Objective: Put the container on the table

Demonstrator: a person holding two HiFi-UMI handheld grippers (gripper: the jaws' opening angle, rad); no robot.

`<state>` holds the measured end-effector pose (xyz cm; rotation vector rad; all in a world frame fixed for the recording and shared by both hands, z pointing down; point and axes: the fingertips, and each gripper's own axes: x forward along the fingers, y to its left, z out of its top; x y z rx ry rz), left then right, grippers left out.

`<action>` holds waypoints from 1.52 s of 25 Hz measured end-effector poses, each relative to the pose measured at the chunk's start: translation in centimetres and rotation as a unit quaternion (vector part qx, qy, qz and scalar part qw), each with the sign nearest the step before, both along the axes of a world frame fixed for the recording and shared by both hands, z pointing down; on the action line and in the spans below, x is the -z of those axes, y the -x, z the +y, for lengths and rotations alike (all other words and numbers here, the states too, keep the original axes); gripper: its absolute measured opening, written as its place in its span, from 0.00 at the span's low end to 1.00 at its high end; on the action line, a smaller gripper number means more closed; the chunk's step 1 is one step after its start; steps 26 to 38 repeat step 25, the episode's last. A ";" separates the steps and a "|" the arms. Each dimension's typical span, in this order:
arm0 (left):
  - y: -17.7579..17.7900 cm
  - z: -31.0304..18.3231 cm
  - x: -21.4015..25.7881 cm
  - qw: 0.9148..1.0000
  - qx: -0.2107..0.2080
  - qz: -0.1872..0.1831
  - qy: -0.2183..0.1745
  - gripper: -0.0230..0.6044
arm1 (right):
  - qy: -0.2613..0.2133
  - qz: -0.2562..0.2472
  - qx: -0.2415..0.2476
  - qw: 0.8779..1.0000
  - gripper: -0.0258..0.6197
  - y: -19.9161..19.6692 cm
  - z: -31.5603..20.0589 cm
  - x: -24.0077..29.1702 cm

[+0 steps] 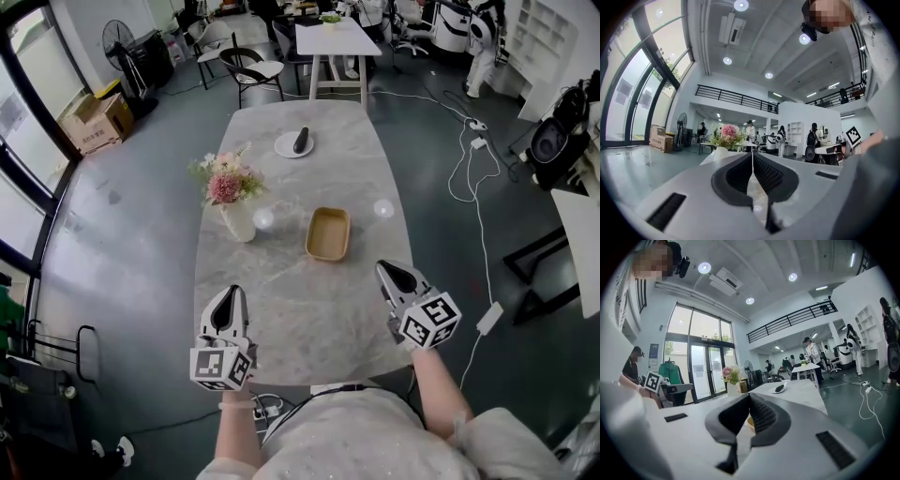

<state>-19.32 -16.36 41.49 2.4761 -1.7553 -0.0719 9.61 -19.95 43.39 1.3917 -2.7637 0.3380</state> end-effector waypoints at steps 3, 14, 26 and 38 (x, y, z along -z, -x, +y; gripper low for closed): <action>0.1 -0.1 0.3 1.000 0.002 0.001 -0.004 0.05 | -0.003 0.001 0.000 1.000 0.05 0.0 -0.1 0.1; 0.9 -0.7 0.2 1.000 0.007 0.001 -0.007 0.05 | -0.020 0.013 -0.001 1.000 0.05 0.4 -0.4 0.7; 0.6 -1.1 -0.2 1.000 0.006 0.002 0.002 0.05 | -0.019 0.008 -0.006 1.000 0.05 0.2 -0.8 0.7; 0.6 -1.1 -0.2 1.000 0.006 0.002 0.002 0.05 | -0.019 0.008 -0.006 1.000 0.05 0.2 -0.8 0.7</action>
